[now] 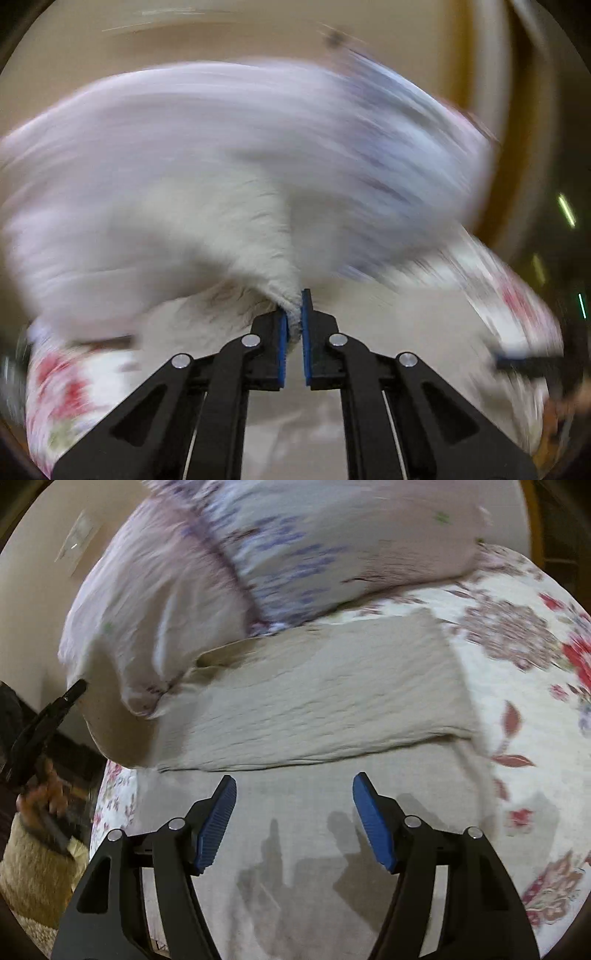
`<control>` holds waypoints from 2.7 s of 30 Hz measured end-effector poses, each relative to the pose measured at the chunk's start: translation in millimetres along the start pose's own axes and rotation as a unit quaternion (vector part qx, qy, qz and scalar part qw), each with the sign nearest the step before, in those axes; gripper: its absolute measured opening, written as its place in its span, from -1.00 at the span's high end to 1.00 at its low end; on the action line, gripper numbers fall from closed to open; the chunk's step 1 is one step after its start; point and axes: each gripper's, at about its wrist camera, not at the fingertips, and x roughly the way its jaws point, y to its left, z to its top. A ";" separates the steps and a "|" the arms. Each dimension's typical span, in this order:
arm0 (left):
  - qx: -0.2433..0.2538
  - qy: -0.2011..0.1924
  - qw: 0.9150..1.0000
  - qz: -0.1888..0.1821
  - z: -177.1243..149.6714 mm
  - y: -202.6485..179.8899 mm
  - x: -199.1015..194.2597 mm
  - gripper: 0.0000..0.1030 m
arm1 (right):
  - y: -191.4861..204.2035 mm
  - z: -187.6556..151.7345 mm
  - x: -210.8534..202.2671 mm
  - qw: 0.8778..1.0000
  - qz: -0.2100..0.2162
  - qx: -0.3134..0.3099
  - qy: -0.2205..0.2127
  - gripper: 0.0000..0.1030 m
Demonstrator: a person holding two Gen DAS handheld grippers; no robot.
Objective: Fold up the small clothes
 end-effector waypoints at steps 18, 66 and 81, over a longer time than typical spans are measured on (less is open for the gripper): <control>-0.258 0.201 0.944 0.048 -201.3 51.3 -57.5 -0.12 | -100.5 -97.3 -46.0 0.979 0.069 0.147 0.120 0.06; -0.421 0.079 0.888 -0.164 -17.4 28.8 132.4 0.73 | -120.6 66.3 23.0 0.959 0.155 0.235 -0.012 -0.61; -0.362 0.094 0.908 -0.188 48.6 -152.4 217.2 -0.52 | -168.9 113.8 21.8 0.970 0.134 0.203 0.027 -0.92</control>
